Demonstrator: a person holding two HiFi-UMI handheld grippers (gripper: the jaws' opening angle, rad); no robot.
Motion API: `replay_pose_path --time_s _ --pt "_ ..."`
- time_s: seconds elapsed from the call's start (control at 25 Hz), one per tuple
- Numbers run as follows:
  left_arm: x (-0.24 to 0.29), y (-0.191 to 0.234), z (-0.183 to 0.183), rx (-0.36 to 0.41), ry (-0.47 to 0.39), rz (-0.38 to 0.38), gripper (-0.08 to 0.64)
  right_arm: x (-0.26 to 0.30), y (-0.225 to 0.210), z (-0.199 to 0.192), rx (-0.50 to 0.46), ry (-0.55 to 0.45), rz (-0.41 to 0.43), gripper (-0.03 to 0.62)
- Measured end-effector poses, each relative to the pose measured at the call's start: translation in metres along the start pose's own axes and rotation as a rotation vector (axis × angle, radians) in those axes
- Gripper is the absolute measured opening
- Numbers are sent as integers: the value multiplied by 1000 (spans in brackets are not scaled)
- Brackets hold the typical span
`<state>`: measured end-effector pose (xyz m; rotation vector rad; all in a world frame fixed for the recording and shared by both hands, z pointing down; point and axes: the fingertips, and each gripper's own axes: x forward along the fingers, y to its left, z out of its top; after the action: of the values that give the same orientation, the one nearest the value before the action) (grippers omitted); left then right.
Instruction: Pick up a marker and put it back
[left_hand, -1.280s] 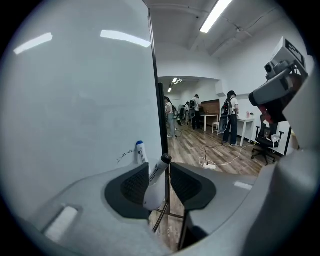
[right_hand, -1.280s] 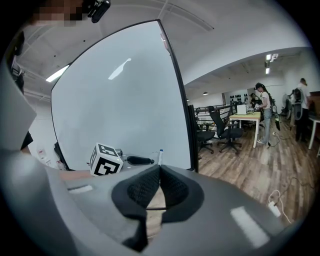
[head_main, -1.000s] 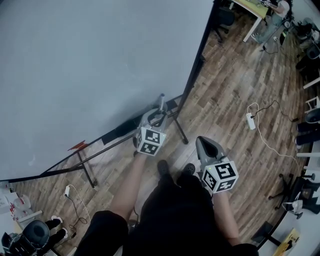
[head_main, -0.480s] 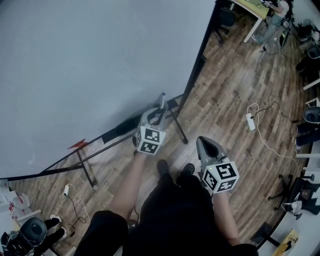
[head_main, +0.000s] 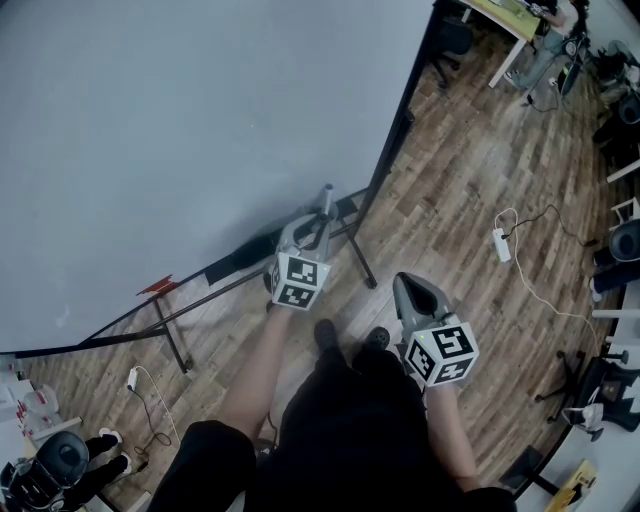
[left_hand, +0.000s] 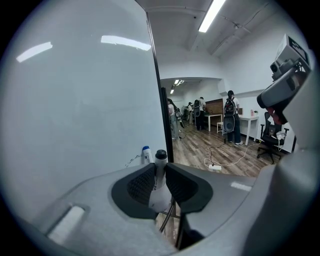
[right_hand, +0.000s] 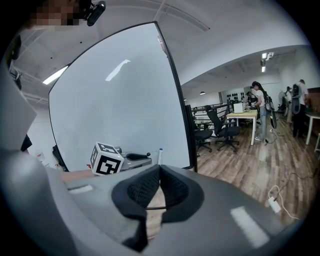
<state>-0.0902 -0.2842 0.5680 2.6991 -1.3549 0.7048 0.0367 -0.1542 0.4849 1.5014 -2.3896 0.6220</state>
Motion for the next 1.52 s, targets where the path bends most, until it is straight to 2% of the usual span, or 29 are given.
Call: replay_pose_path --time_s 0.52,0.8,1.12,1.52 --pt "-36 10 58 -62 -148 -23 77 0 14 3 5 -10 24 3" --pt "-69 8 88 -62 -216 25 77 -8 20 8 -7 -40 72 3" --pt "-103 -36 101 -58 -220 43 77 -39 8 8 -34 -60 86 3" --pt "-148 -109 104 -131 -240 88 77 -93 -9 -1 -60 -95 119 3"
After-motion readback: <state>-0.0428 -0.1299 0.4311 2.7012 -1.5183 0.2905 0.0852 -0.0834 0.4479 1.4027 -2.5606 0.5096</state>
